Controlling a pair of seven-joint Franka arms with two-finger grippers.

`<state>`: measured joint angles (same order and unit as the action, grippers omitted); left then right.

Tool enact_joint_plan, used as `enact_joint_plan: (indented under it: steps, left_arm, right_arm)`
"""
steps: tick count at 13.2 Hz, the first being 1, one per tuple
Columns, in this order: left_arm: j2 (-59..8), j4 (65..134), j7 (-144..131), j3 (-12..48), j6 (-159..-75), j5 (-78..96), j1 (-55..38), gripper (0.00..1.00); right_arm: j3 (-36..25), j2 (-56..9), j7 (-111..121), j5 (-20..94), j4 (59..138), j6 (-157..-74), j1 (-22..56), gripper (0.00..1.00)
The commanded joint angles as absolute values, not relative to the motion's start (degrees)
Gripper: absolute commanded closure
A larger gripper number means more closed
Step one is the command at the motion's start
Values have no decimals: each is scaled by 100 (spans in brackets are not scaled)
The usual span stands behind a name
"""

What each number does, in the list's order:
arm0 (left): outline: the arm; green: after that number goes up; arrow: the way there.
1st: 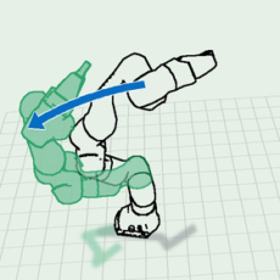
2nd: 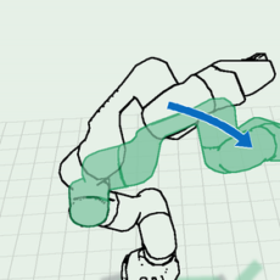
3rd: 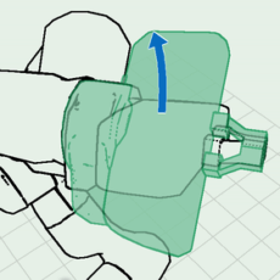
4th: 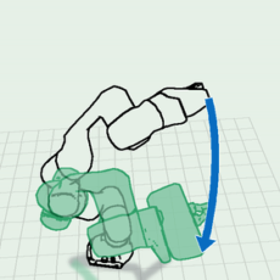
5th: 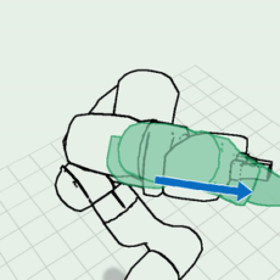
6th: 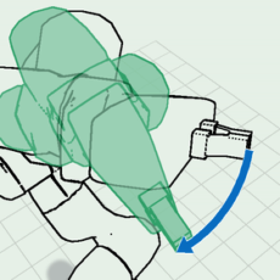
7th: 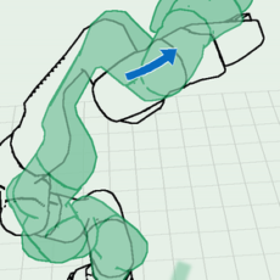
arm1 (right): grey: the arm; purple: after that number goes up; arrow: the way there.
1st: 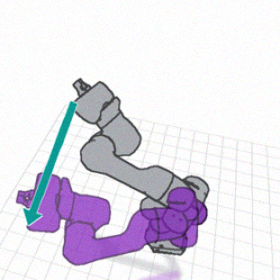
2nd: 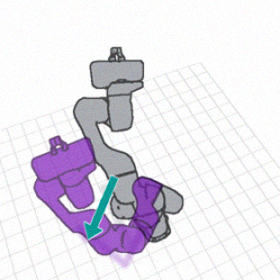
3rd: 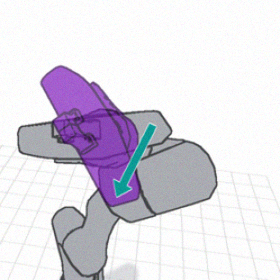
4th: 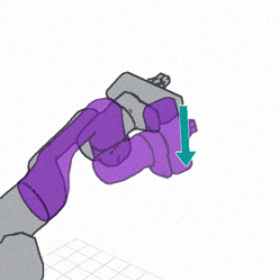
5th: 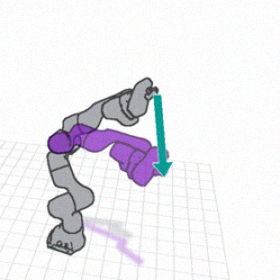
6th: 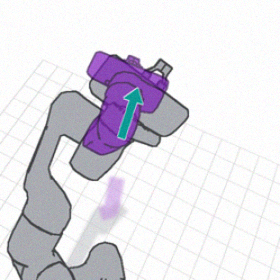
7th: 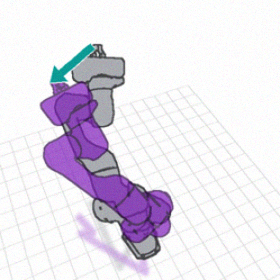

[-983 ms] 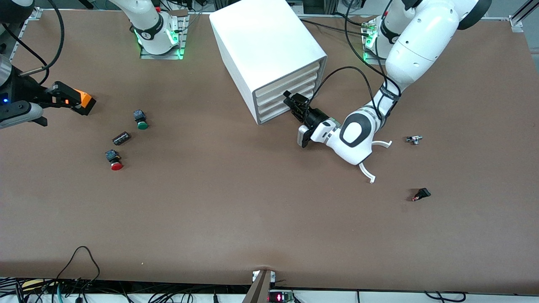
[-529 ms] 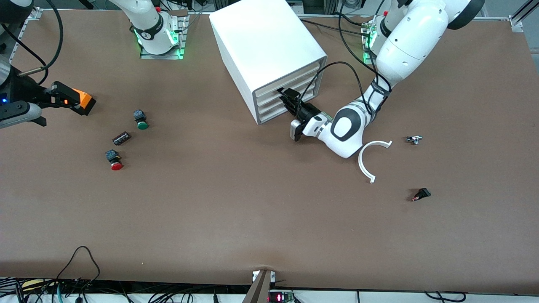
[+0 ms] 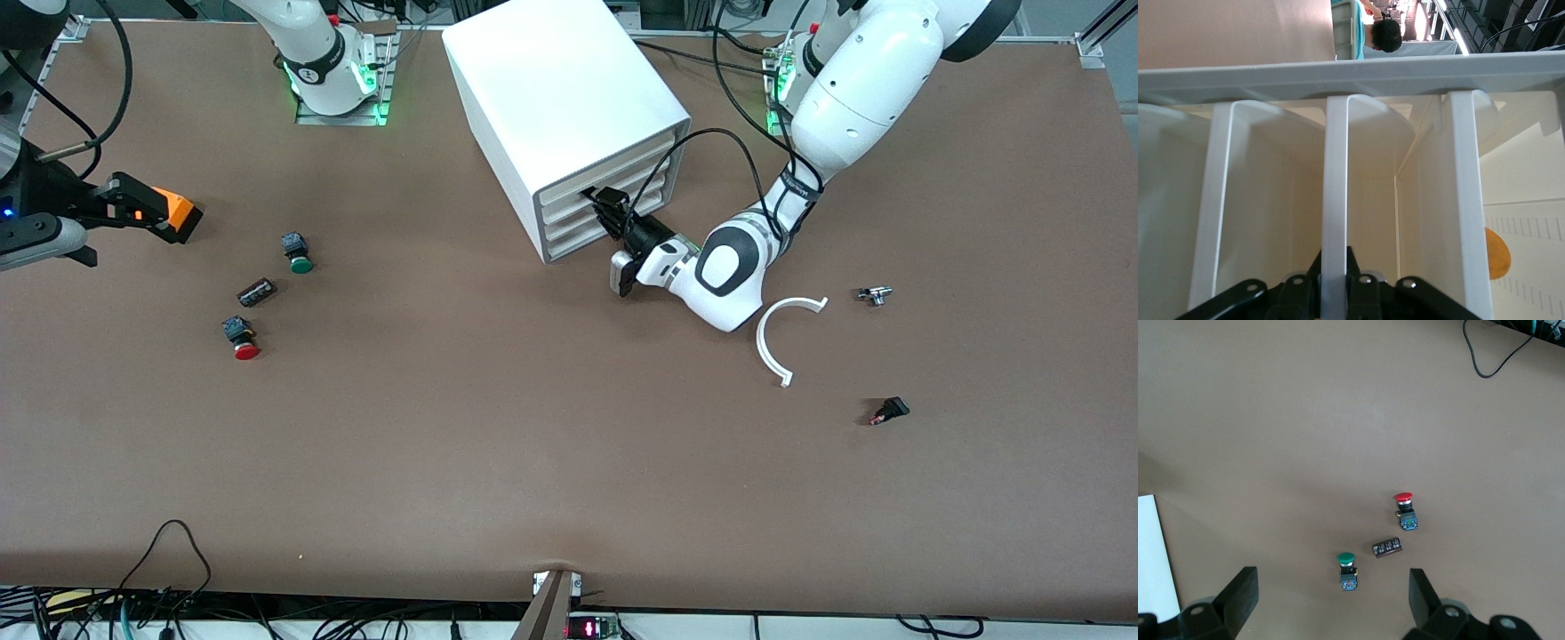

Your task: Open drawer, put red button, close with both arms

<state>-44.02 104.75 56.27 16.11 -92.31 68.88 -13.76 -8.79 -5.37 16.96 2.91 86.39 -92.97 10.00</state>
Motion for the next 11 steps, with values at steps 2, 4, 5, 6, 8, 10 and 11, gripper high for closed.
enact_joint_plan:
  steps: [2, 4, 5, 6, 8, 10, 11]
  left_arm:
    - [-4342, 10494, 5555, 1547, -9308, 7005, -1354, 91]
    - [-4324, 10451, 5459, 1494, -9308, 7005, -1345, 91]
    - [-4324, 10337, 5293, 1459, -9308, 6987, -1336, 91]
    - [-4324, 10284, 5152, 1407, -9308, 6987, -1336, 91]
    - [-4333, 10117, 5010, 1319, -9308, 6979, -1327, 90]
    - [-4333, 10020, 4826, 1248, -9299, 6961, -1292, 90]
    - [-4333, 9941, 4773, 1196, -9290, 6944, -1266, 90]
  right_arm:
    - [-809, -536, 1723, 220, 8604, -9316, 1019, 0]
    - [-800, -624, 1757, 298, 8622, -9543, 985, 0]
    - [-800, -885, 1775, 325, 8605, -9754, 984, 0]
    - [-800, -975, 1732, 308, 8604, -9773, 993, 0]
    - [-800, -1176, 1723, 238, 8640, -9730, 1010, 0]
    - [-791, -1388, 1792, 98, 8640, -9712, 1072, 0]
    - [-791, -1467, 1836, 88, 8692, -9686, 1037, 0]
